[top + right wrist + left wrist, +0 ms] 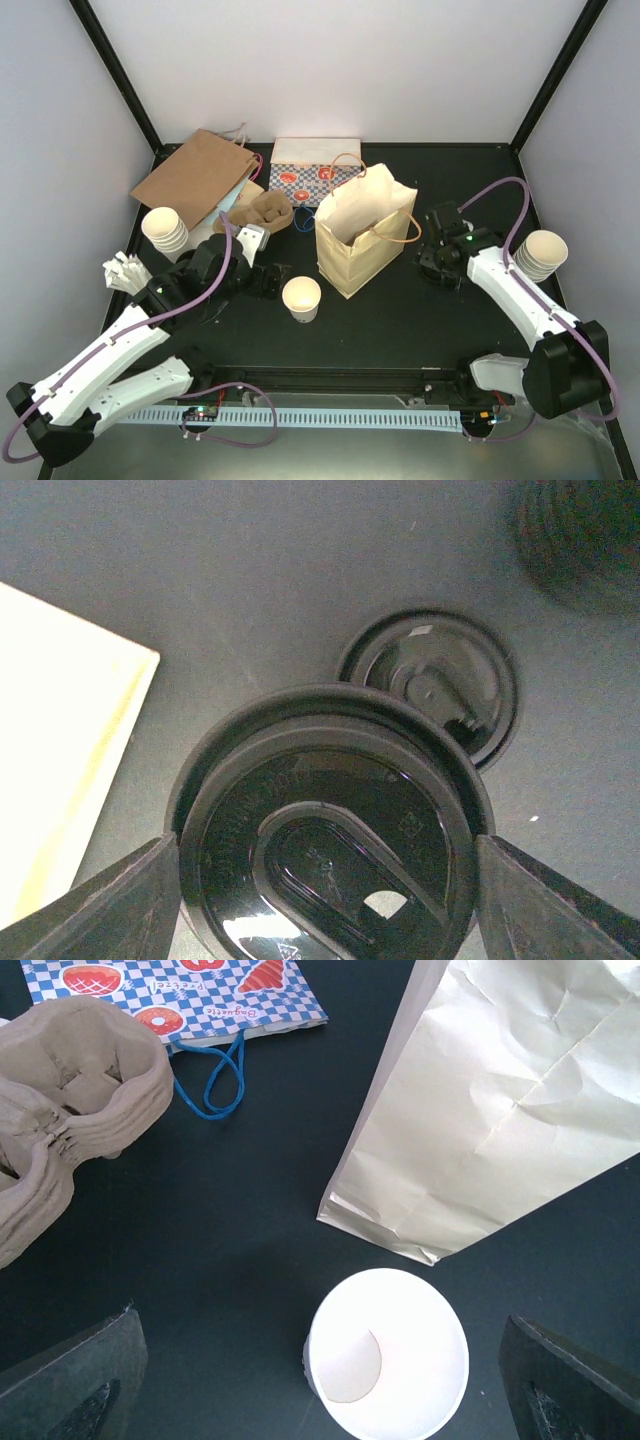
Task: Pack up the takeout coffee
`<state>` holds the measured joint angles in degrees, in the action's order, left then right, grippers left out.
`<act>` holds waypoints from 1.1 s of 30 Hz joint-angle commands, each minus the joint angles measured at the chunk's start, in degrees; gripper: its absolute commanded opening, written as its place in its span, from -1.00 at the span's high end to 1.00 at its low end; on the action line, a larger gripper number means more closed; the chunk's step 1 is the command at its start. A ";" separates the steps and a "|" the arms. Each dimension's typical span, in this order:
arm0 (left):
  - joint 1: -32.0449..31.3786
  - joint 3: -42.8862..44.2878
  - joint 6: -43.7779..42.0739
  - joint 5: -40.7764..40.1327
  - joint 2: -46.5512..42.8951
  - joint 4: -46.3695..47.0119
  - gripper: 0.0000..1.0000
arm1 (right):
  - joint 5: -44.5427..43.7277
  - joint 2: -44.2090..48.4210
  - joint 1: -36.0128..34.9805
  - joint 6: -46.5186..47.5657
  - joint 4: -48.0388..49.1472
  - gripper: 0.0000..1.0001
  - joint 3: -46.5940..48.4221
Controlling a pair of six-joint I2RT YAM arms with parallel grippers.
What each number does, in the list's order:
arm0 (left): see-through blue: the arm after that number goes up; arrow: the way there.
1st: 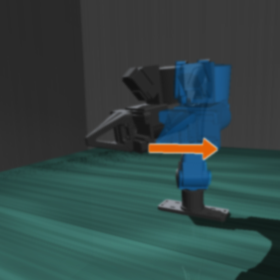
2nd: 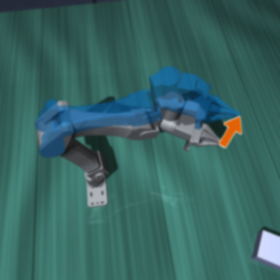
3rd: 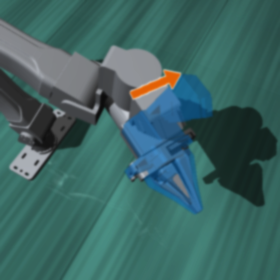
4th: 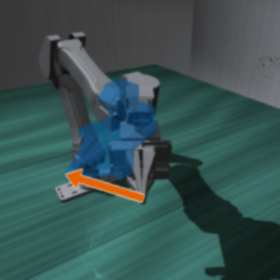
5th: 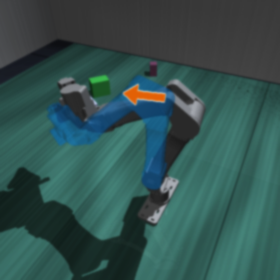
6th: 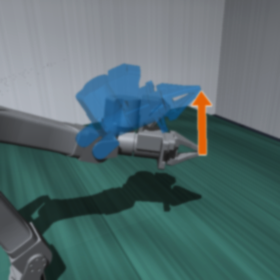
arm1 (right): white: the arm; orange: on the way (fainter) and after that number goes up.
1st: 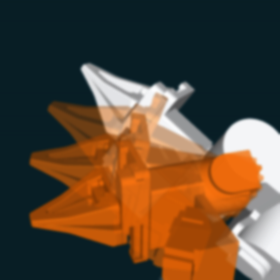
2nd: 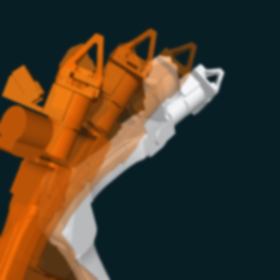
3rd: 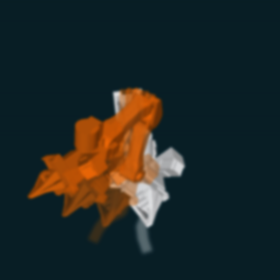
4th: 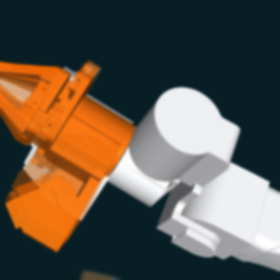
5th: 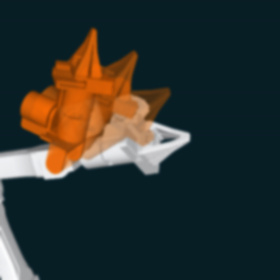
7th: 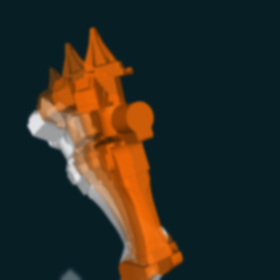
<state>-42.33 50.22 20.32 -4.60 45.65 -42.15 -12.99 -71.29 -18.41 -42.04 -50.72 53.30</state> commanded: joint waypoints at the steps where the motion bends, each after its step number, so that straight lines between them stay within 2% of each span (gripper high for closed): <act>1: 0.49 2.00 0.36 0.93 -0.21 -0.09 -0.97 | 5.04 -0.70 -2.63 -3.28 -0.92 -0.58 -3.24; 4: 0.47 1.62 0.69 1.59 -0.21 -0.14 -0.97 | 1.46 3.40 -7.90 -6.40 -3.63 -0.60 -4.38; 8: 0.48 0.60 0.69 2.03 0.31 1.48 -0.97 | 1.52 8.53 -8.49 -6.42 2.11 -0.63 -12.44; 11: 0.47 1.78 0.63 3.19 1.69 1.16 -0.97 | 4.82 7.19 -8.63 -6.04 0.37 -0.69 -12.28; 16: 0.49 2.07 0.68 3.94 2.51 2.01 -0.97 | 2.41 6.96 -8.57 -5.28 1.32 -0.79 -12.93; 19: 0.48 2.32 0.80 4.14 2.24 1.82 -0.97 | 1.49 6.08 -8.61 -4.73 -0.19 -0.68 -10.53; 25: 0.48 2.26 1.06 3.13 1.55 1.54 -0.97 | 4.47 7.21 -8.72 -1.81 -1.89 -0.70 -8.70; 27: 0.48 2.05 1.39 2.89 1.76 1.54 -0.97 | 5.53 8.54 -8.93 -1.41 -2.09 -0.77 -9.43; 30: 0.48 1.68 1.73 3.24 2.34 2.07 -0.98 | 5.05 9.73 -8.81 -0.51 0.55 -0.99 -12.12; 33: 0.48 1.59 1.81 3.81 2.95 2.42 -0.97 | 1.68 5.92 -8.83 -1.53 0.83 -1.00 -11.11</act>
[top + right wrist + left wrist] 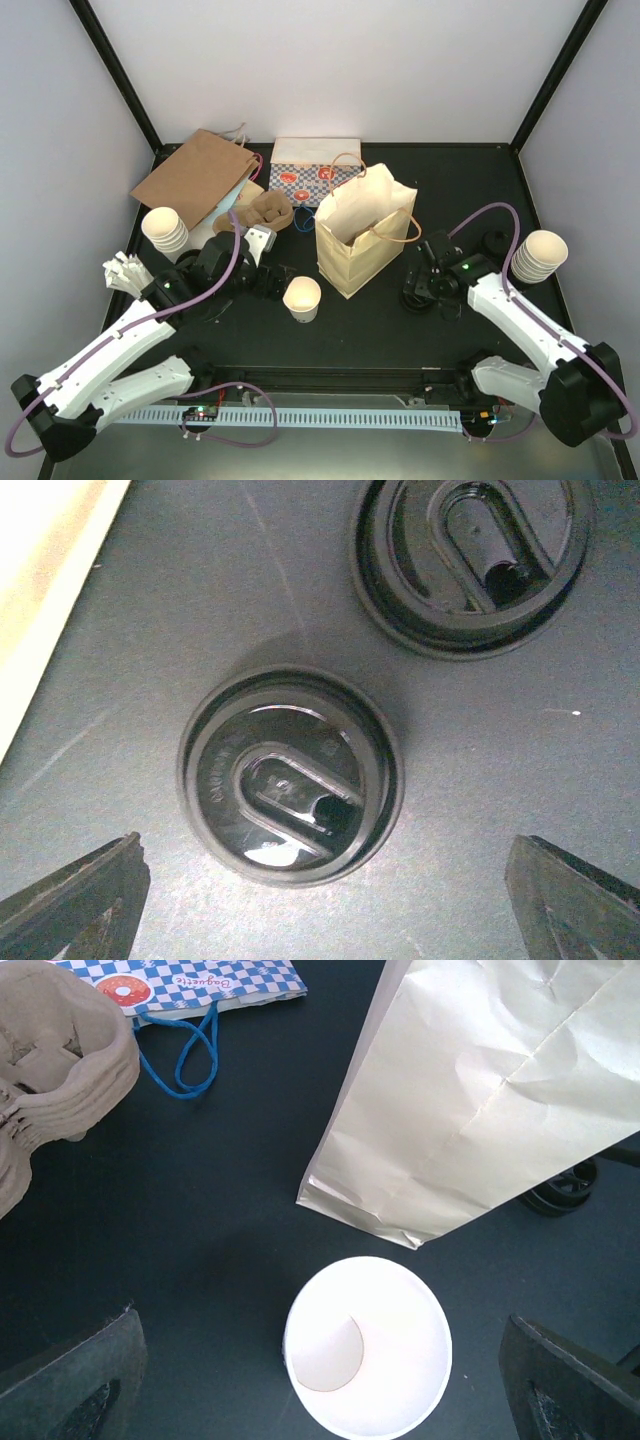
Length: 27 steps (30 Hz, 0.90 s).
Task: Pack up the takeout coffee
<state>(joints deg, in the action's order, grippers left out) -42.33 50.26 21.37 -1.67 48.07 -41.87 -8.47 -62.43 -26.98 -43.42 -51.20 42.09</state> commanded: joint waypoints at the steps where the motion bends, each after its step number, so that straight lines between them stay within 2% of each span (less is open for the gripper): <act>1: 0.44 1.70 0.78 1.07 0.68 2.04 -0.98 | -5.69 -4.46 -0.08 -0.81 0.69 -1.00 1.10; 3: 0.48 1.94 0.76 1.20 0.72 1.66 -0.97 | -8.38 -7.31 2.07 -1.26 1.01 -1.00 2.37; 7: 0.48 1.62 0.88 1.05 0.19 1.42 -0.98 | -5.73 -10.29 9.77 1.17 6.55 -1.00 2.90; 14: 0.49 0.54 1.20 0.73 -1.09 1.48 -0.98 | -3.73 -18.65 14.88 1.45 9.81 -1.00 6.61; 27: 0.49 0.55 0.58 0.53 -0.45 2.09 -0.97 | 1.72 -25.81 20.97 0.90 17.44 -1.00 6.24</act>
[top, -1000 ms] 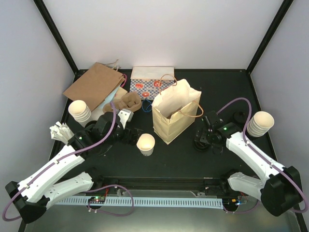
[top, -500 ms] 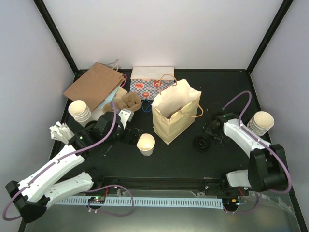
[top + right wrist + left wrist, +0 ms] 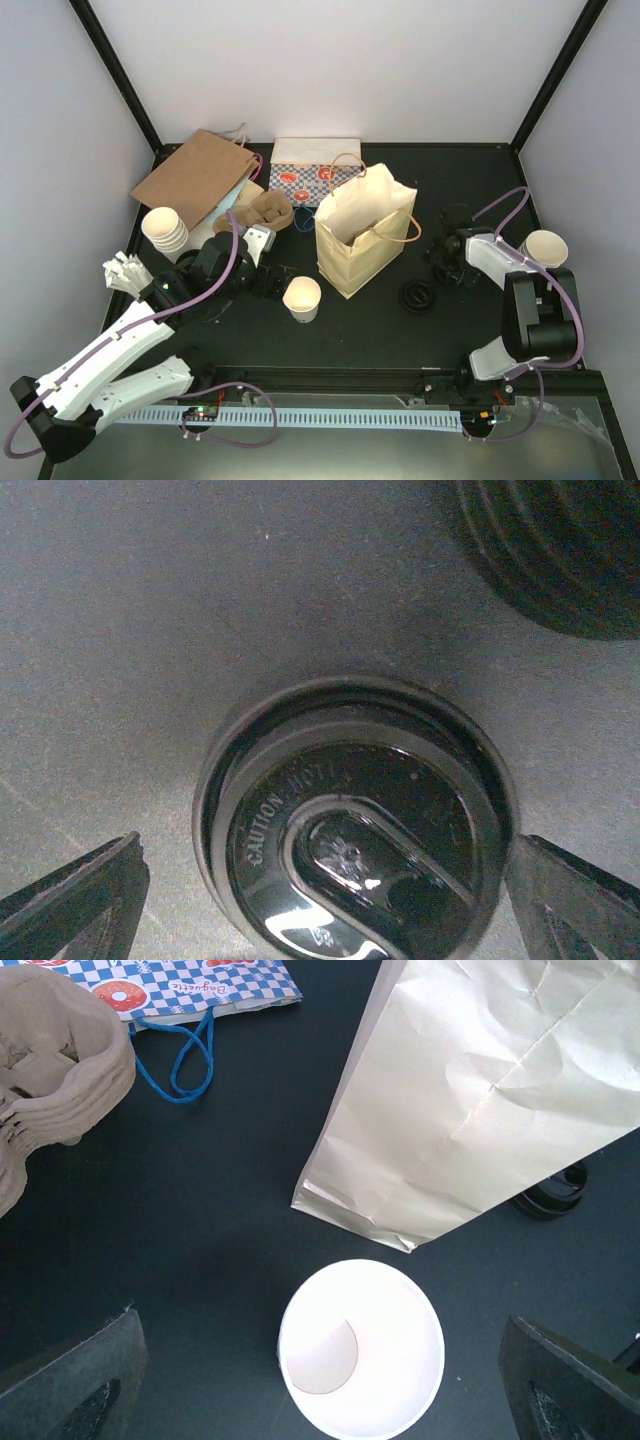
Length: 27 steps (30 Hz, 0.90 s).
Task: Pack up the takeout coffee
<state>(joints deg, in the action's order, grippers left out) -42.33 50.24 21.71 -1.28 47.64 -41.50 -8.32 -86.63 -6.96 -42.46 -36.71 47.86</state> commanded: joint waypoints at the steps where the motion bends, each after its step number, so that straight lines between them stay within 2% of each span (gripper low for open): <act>1: 0.48 0.56 0.21 0.06 -0.07 1.72 -0.97 | 1.53 -2.12 1.29 0.11 3.07 -1.00 0.53; 5: 0.43 0.57 0.14 -0.29 -0.09 1.67 -0.98 | 1.16 -3.66 2.03 0.61 3.62 -0.97 0.27; 18: 0.49 0.75 0.21 -0.24 0.57 1.68 -0.97 | -0.07 -2.63 2.18 2.29 1.80 -0.49 0.69; 27: 0.49 1.00 0.31 0.24 1.14 2.09 -0.98 | -1.17 5.08 2.12 4.10 -2.61 -0.47 0.41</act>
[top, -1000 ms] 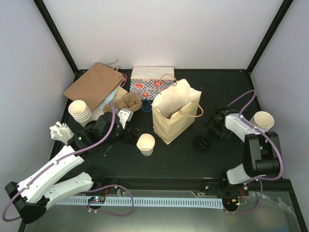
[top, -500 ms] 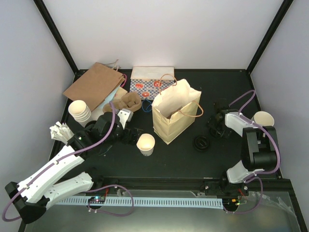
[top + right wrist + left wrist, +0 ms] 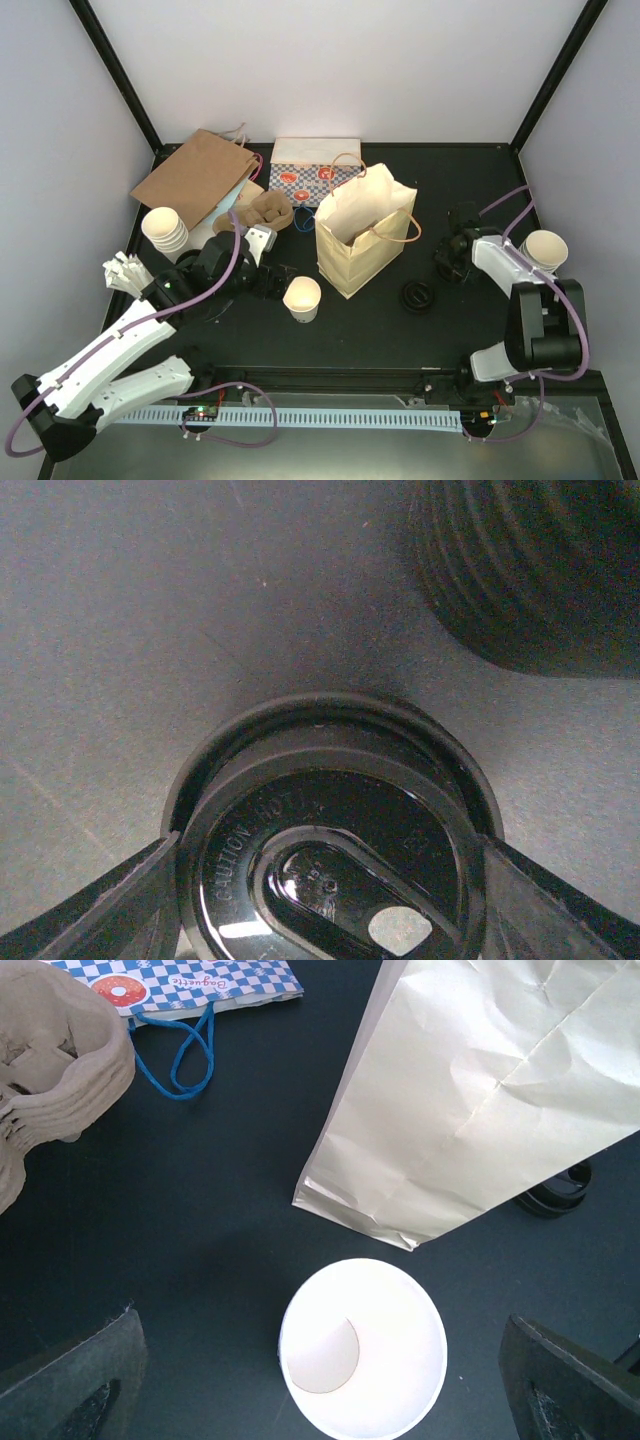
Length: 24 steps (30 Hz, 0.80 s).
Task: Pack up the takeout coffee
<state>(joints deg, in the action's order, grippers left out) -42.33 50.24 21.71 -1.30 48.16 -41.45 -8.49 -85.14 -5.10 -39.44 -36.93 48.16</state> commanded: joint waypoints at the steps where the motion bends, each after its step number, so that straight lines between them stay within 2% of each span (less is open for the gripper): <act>1: 0.49 1.07 0.31 0.28 0.68 2.05 -0.97 | -1.08 4.31 0.19 1.24 -2.89 -0.47 0.09; 4: 0.49 1.17 0.34 0.50 0.63 2.07 -0.97 | -0.50 6.73 -0.24 2.15 -4.52 -0.47 0.19; 7: 0.49 1.20 0.33 0.39 0.62 2.01 -0.97 | -0.48 10.44 -3.60 2.69 -7.26 -0.48 0.62; 13: 0.70 1.10 2.06 -0.59 1.07 1.70 -0.97 | -3.07 20.89 -15.49 -1.15 -14.52 -0.49 1.29; 18: 1.98 0.23 3.68 1.99 1.91 2.50 -0.97 | -4.31 29.49 -27.42 -4.82 -19.13 -0.47 0.68; 24: 4.69 -1.04 4.78 5.34 2.48 2.31 -0.97 | -5.69 32.09 -41.06 -6.53 -20.83 -0.46 1.58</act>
<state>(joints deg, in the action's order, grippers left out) -39.07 49.98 24.93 0.97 50.54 -40.07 -11.75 -53.28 -38.98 -43.68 -55.22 48.31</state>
